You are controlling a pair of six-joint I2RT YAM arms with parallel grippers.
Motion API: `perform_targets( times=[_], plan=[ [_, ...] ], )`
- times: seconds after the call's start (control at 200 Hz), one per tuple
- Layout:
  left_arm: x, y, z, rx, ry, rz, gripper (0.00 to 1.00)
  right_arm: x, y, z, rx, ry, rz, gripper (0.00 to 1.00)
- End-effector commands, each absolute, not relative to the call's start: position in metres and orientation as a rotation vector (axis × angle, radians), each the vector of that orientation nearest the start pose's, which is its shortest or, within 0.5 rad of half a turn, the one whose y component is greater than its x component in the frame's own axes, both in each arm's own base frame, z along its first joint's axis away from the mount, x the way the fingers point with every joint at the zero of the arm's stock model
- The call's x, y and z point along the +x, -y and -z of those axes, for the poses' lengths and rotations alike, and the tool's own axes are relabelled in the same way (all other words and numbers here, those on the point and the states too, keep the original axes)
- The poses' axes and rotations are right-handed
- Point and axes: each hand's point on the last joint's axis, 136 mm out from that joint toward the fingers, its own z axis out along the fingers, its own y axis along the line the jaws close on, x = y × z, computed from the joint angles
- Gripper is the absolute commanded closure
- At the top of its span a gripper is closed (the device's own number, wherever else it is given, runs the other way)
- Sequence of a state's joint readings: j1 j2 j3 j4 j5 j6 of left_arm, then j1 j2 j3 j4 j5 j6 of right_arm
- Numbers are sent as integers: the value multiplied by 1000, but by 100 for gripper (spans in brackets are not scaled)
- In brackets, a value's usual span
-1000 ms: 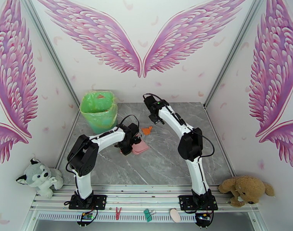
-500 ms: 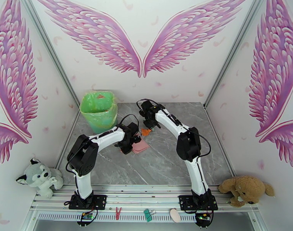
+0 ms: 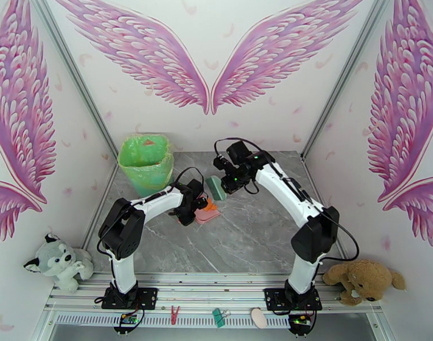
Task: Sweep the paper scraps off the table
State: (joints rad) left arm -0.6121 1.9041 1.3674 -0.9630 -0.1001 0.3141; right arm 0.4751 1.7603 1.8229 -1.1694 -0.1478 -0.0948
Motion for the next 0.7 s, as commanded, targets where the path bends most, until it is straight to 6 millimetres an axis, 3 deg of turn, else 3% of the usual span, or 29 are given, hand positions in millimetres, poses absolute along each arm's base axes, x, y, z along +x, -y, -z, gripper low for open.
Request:
perform_targets(
  times=[0.0,0.13,0.26,0.415,0.695],
  plan=[
    [310,199,-44,1336,-2729,-101,100,365,-170,-234,-641,-2592,-137,100],
    [319,209,-59,1278,-2671,-46,100,362,-121,-231,-492,-2599,15,100],
    [324,212,-85,1233,-2629,-24,100,346,-94,-221,-399,-2600,57,100],
    [323,202,-127,1239,-2612,-78,100,328,-84,-209,-361,-2602,60,100],
    [338,160,-234,1031,-2604,-128,100,315,-89,-194,-353,-2616,-10,100]
  ],
)
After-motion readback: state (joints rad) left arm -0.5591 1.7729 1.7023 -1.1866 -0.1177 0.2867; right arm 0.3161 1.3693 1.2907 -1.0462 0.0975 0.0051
